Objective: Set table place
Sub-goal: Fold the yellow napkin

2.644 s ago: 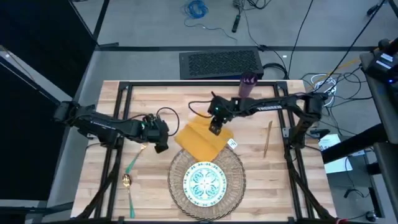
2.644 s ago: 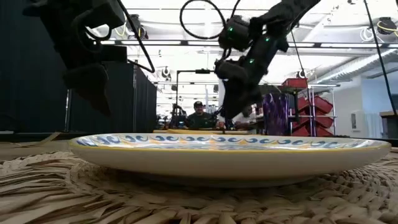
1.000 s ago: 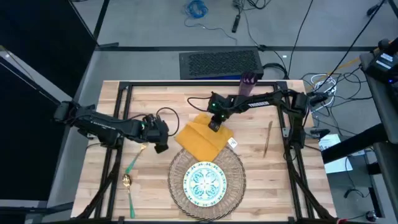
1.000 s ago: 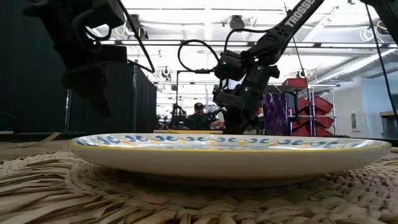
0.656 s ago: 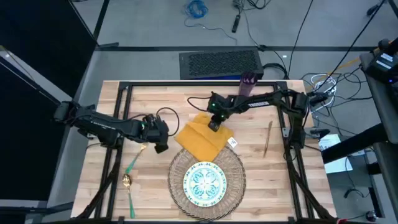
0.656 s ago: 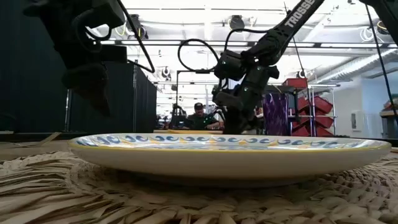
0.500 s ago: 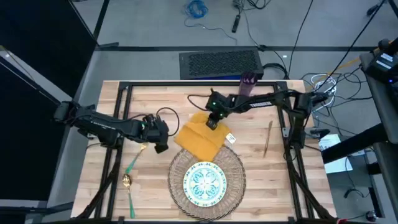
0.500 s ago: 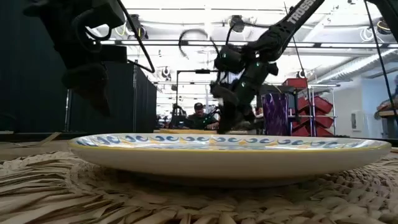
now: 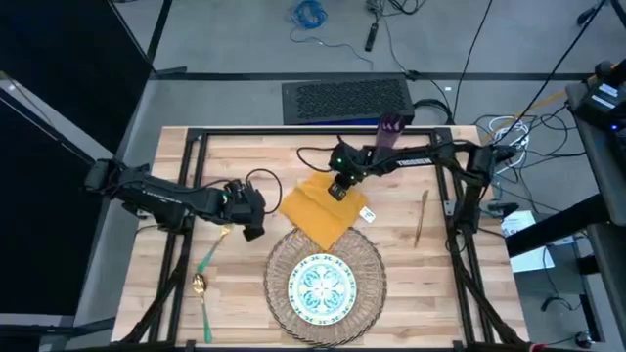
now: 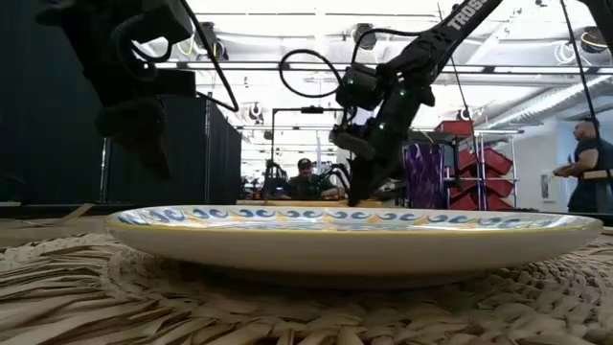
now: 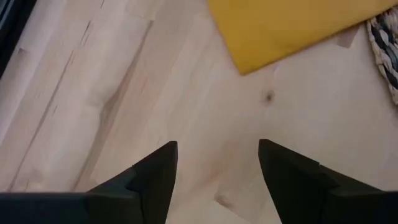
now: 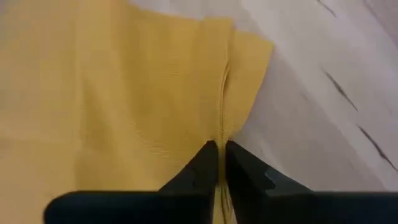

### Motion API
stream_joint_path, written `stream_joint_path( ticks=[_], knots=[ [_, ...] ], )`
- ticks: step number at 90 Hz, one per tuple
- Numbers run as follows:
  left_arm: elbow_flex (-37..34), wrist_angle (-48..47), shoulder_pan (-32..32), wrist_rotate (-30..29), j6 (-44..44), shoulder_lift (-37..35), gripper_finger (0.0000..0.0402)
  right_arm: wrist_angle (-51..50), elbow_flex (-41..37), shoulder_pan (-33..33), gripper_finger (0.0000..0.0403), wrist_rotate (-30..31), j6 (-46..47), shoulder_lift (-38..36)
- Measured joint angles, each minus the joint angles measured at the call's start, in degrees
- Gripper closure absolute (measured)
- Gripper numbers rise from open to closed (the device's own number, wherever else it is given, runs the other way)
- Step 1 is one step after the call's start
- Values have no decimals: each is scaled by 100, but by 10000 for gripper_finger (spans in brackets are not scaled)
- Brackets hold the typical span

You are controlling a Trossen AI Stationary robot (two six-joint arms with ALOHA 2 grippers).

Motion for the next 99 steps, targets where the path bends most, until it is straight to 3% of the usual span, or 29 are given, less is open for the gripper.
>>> stream_joint_path(
  ticks=[19,26,34,57,99],
  knots=[
    [0,3,0,106,-9,-2,191,95,2,23,294,914,-177,-18],
    [0,3,0,109,-9,-1,191,238,2,-6,273,867,-197,-18],
    [0,7,0,109,-7,-1,191,567,3,-4,258,420,-238,-18],
    [0,127,0,109,-9,-1,191,1073,11,-80,260,-138,-283,13],
    [0,97,0,133,-14,-2,191,979,11,-207,262,-274,-323,520]
  ],
)
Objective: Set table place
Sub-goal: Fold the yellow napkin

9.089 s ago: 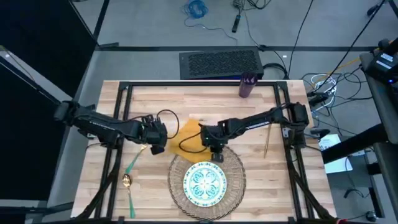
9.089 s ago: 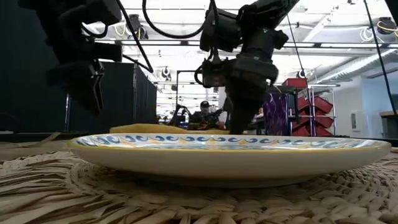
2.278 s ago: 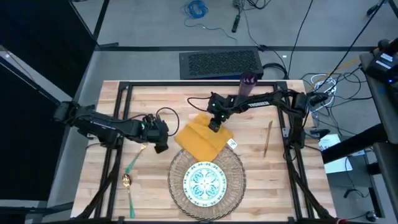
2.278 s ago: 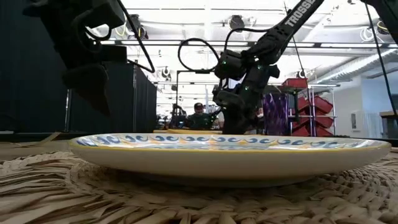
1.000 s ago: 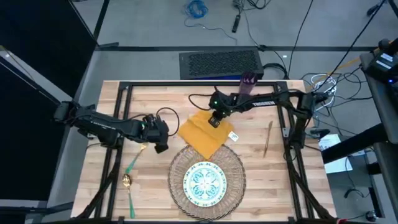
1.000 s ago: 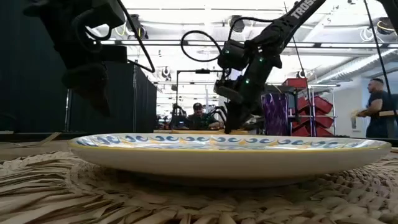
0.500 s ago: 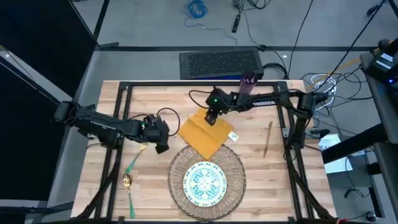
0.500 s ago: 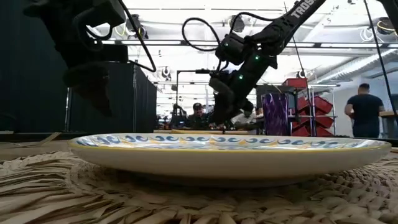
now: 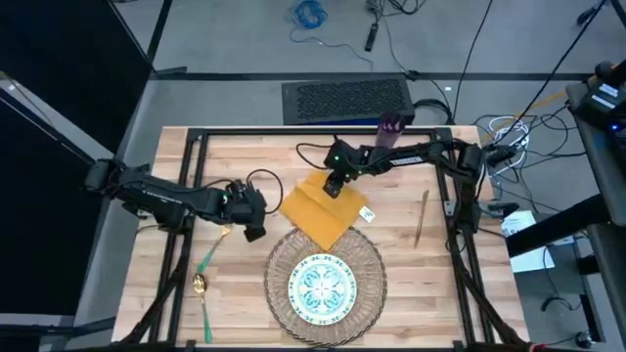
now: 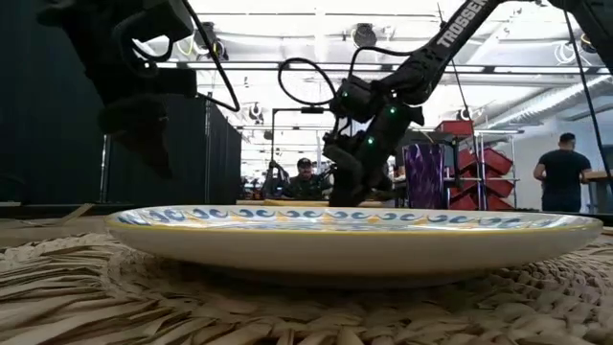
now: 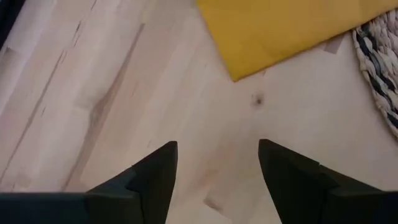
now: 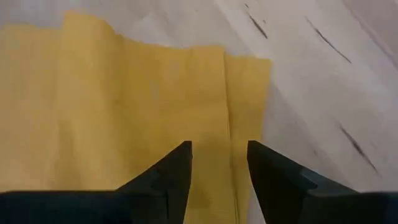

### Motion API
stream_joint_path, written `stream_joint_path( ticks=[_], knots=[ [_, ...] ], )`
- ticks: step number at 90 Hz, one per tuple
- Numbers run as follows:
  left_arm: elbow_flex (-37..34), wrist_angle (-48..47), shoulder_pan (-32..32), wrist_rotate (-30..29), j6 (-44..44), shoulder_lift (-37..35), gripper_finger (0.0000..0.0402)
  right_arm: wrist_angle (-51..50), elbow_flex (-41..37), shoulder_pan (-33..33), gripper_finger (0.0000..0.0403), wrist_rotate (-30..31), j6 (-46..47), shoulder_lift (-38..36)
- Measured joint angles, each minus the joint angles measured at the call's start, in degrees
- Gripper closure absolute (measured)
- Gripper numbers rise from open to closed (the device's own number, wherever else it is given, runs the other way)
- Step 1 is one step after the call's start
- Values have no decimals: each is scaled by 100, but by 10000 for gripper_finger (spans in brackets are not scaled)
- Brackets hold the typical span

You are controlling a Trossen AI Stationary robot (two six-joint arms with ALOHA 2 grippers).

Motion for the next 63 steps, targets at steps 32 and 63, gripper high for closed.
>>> stream_joint_path(
  ticks=[32,63],
  knots=[
    [0,1,0,-2,5,1,191,-379,7,0,290,0,23,0],
    [0,-3,0,-2,5,2,191,-345,7,2,395,146,173,0]
  ],
)
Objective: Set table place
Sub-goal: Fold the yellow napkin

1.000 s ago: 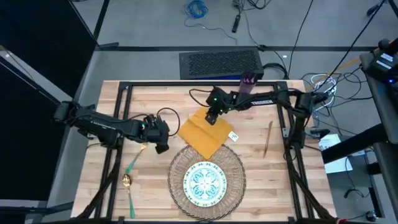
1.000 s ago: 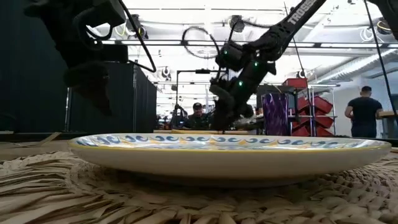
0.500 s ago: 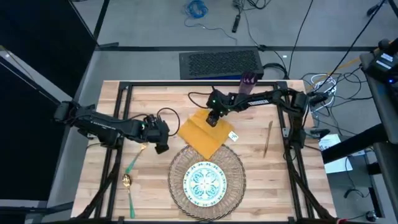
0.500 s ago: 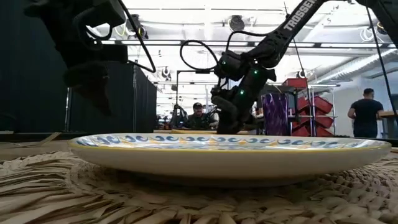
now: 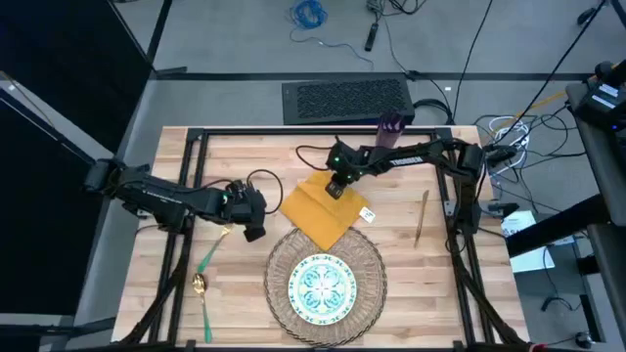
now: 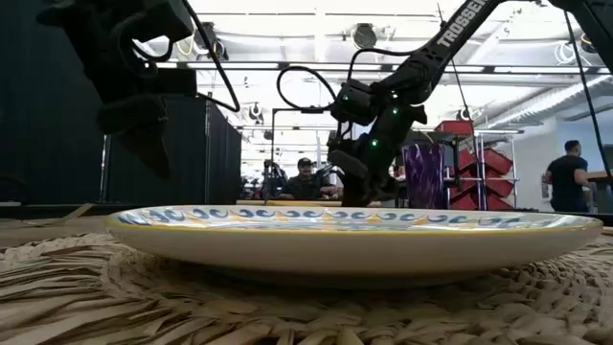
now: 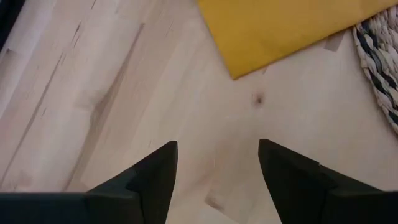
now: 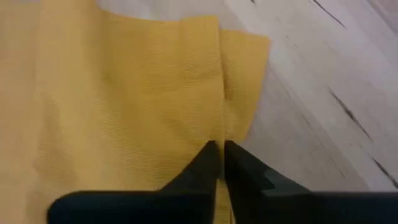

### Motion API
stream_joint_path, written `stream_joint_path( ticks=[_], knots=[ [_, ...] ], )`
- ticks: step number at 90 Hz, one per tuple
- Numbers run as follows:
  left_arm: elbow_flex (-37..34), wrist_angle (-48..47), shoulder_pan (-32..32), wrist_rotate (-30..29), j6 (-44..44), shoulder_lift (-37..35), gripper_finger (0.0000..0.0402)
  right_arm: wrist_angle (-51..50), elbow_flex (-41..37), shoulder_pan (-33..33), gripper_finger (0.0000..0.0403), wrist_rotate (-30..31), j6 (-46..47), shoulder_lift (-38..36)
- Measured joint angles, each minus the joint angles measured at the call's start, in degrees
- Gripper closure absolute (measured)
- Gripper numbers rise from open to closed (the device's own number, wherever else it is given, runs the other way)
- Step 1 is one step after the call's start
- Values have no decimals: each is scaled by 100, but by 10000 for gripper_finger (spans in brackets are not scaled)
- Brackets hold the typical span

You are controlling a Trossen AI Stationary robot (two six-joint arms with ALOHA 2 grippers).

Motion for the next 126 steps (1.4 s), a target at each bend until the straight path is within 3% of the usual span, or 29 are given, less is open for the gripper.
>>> stream_joint_path(
  ticks=[34,58,78,101,116,126],
  knots=[
    [0,-3,0,0,4,-1,191,176,221,0,402,33,18,-178],
    [0,-4,0,0,5,-1,191,-546,424,-2,403,871,16,-184],
    [0,-2,0,-2,43,-2,191,-663,424,-2,399,1056,5,-181],
    [0,-2,0,-2,20,0,191,-537,426,1,307,1083,-407,-188],
    [0,2,0,-2,12,-2,191,-576,594,2,234,1618,-490,-243],
    [0,0,0,-2,0,-1,191,-690,728,29,203,1218,-323,-297]
  ],
)
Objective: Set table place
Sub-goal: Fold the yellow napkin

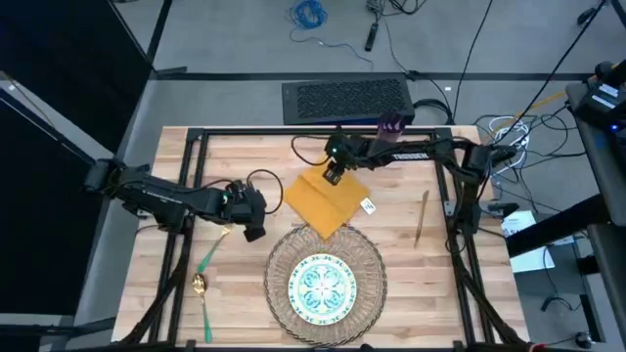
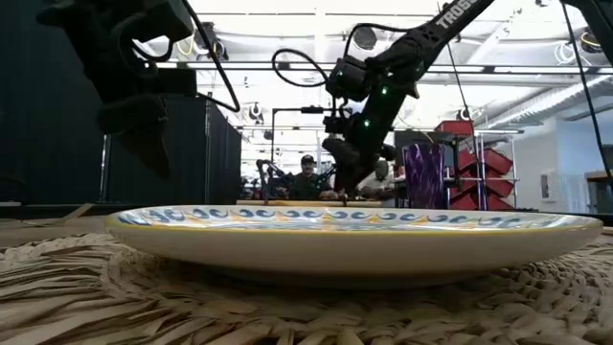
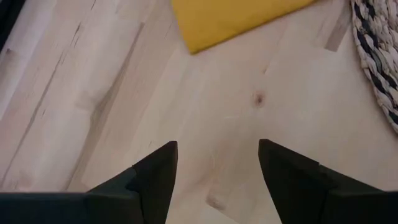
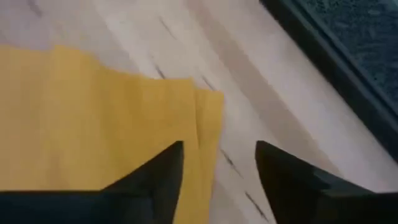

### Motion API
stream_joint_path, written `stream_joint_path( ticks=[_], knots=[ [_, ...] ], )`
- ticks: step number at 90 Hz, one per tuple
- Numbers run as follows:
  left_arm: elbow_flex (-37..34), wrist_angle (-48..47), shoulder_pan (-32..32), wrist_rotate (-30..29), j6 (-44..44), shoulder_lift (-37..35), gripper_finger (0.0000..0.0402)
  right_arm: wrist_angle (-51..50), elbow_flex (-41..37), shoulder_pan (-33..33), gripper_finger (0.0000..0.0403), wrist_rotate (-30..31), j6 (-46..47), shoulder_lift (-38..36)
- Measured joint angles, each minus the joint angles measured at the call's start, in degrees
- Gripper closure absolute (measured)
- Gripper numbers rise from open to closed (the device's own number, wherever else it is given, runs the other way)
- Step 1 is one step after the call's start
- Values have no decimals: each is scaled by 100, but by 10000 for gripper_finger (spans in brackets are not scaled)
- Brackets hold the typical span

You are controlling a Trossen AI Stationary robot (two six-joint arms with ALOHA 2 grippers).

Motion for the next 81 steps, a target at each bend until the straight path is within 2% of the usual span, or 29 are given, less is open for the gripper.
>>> stream_joint_path(
  ticks=[13,37,58,75,81],
  knots=[
    [0,-2,-35,0,-2,0,191,-171,23,292,187,-802,408,-22],
    [0,212,-125,-173,191,-1,191,-957,19,978,192,-715,665,-50],
    [302,986,50,-334,1425,0,191,-1686,10,1327,191,-140,929,-347],
    [337,1606,662,-332,2605,-1,191,-1362,-481,1567,190,-162,1243,-571],
    [337,1912,968,-73,3029,-1,191,-1200,-721,1628,190,-190,1407,-655]
  ],
)
